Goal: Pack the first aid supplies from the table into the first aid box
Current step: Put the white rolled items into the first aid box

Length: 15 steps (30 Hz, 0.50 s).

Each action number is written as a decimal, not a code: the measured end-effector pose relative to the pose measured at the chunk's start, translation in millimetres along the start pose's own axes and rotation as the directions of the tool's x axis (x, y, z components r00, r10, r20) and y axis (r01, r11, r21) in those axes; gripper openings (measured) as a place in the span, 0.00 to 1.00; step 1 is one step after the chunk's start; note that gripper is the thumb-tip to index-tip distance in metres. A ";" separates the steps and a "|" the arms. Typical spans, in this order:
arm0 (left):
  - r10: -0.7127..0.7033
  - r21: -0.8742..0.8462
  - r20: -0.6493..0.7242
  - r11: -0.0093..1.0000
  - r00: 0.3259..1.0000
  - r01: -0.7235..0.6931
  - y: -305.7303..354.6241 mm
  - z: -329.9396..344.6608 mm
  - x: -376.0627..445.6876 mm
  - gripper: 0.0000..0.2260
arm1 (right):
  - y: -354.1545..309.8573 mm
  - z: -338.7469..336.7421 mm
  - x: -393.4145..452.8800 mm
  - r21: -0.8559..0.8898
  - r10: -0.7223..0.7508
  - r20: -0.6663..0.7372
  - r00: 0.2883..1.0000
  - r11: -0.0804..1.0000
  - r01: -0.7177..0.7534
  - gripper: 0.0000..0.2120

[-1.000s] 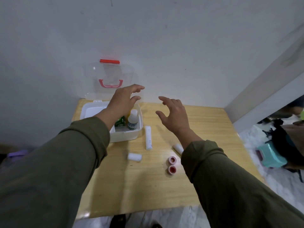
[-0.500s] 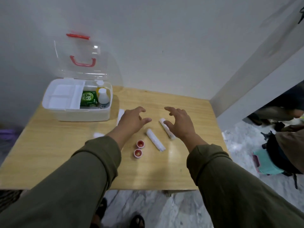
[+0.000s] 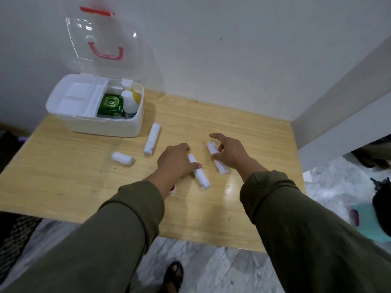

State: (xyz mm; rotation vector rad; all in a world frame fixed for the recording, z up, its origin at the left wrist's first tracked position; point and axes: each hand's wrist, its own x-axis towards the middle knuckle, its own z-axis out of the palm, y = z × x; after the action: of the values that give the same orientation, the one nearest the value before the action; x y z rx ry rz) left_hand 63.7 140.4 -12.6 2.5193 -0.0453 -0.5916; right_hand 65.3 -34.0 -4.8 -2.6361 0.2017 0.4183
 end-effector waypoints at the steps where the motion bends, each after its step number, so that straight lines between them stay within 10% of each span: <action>1: 0.003 -0.005 0.006 1.000 1.000 -0.003 0.8 0.4 0.6 0.31 | 0.7 0.4 1.5 0.007 0.001 0.014 1.000 1.000 -0.001 0.32; 15: 0.070 -0.311 -0.057 0.947 0.996 -0.085 5.7 -9.2 -0.3 0.17 | -2.6 -5.9 -5.0 0.153 0.057 -0.075 0.995 0.987 -0.045 0.21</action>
State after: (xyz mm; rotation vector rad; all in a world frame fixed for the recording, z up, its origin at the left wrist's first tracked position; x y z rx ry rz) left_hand 67.8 140.2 -2.7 2.2099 -0.0309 -0.4684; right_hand 62.7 -34.1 3.0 -2.5048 0.3151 0.3025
